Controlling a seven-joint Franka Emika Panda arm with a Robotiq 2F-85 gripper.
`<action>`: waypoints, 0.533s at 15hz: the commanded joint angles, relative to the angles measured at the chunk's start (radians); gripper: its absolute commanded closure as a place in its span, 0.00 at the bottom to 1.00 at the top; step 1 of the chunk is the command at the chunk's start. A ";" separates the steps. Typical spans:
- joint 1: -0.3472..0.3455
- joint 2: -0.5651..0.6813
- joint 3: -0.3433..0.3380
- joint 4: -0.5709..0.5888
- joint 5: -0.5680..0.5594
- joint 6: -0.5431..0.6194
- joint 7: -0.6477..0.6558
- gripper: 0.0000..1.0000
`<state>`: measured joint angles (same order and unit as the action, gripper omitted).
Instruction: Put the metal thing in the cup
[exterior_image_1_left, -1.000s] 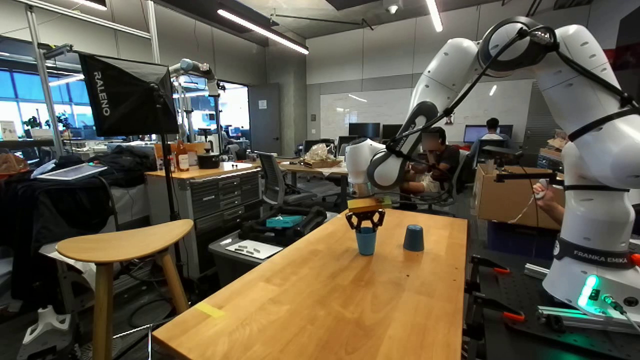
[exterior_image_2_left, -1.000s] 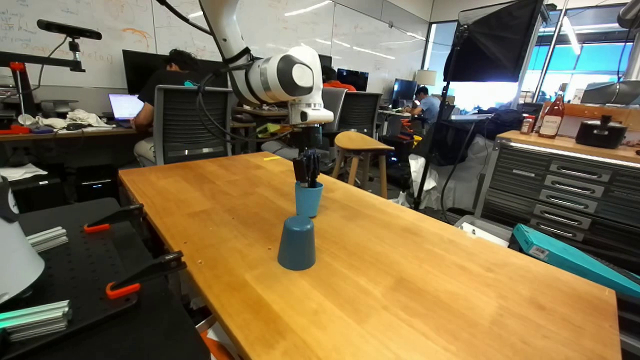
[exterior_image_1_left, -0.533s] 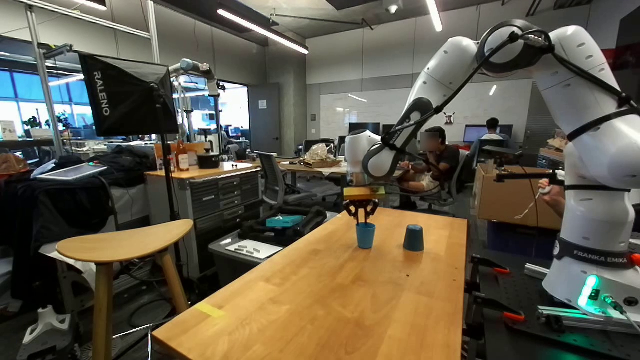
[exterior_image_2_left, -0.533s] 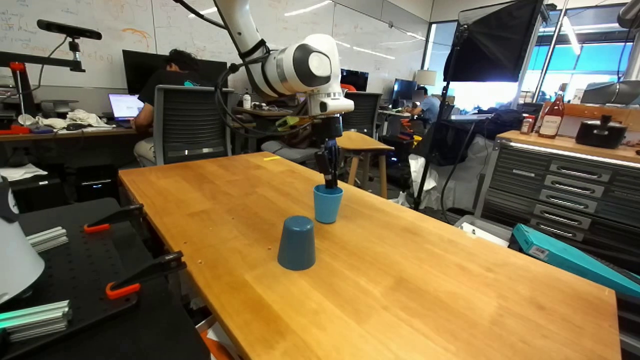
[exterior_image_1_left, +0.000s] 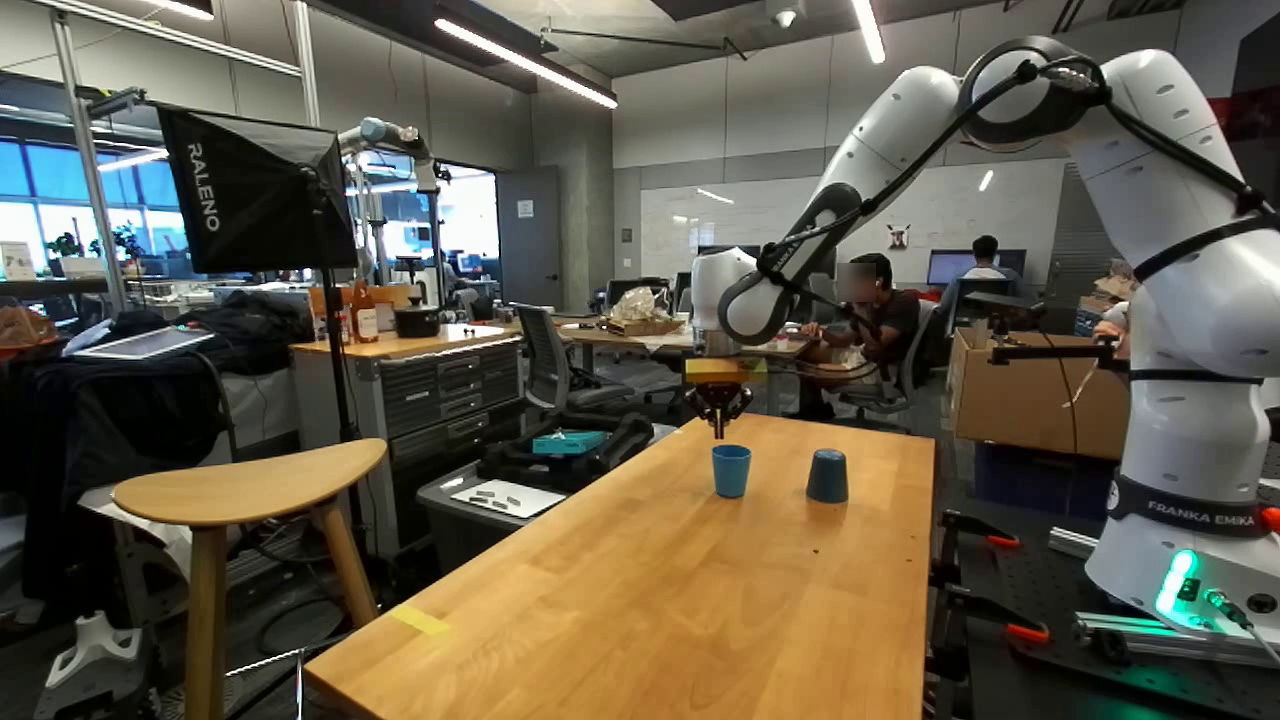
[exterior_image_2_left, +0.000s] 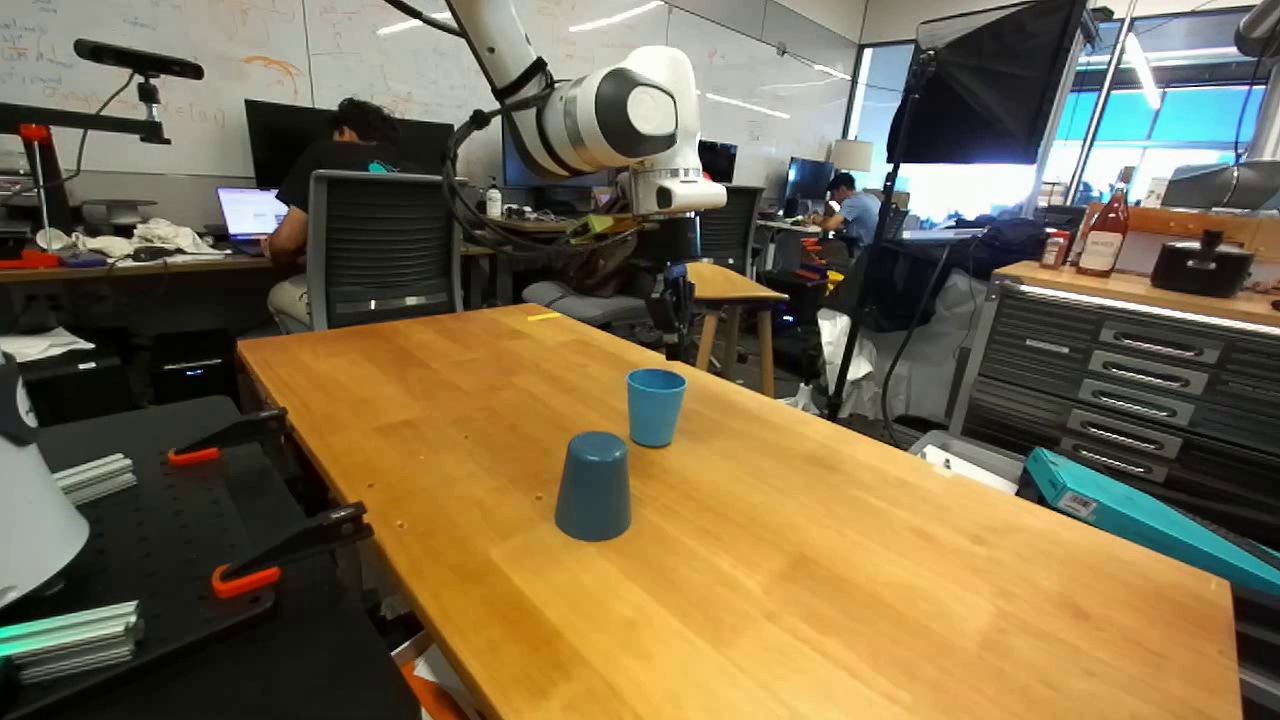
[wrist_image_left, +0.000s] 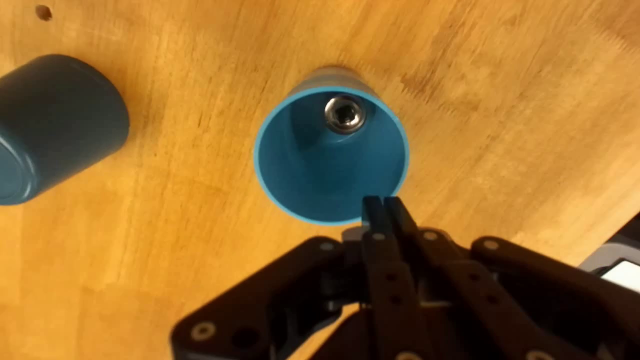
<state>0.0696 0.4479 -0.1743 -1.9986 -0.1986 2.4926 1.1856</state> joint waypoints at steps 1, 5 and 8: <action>-0.042 -0.065 0.029 0.038 0.050 -0.074 -0.185 0.62; -0.092 -0.125 0.033 0.096 0.057 -0.113 -0.437 0.31; -0.179 -0.147 0.096 0.159 0.062 -0.155 -0.645 0.09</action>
<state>-0.0285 0.3265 -0.1419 -1.9035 -0.1694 2.3996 0.7368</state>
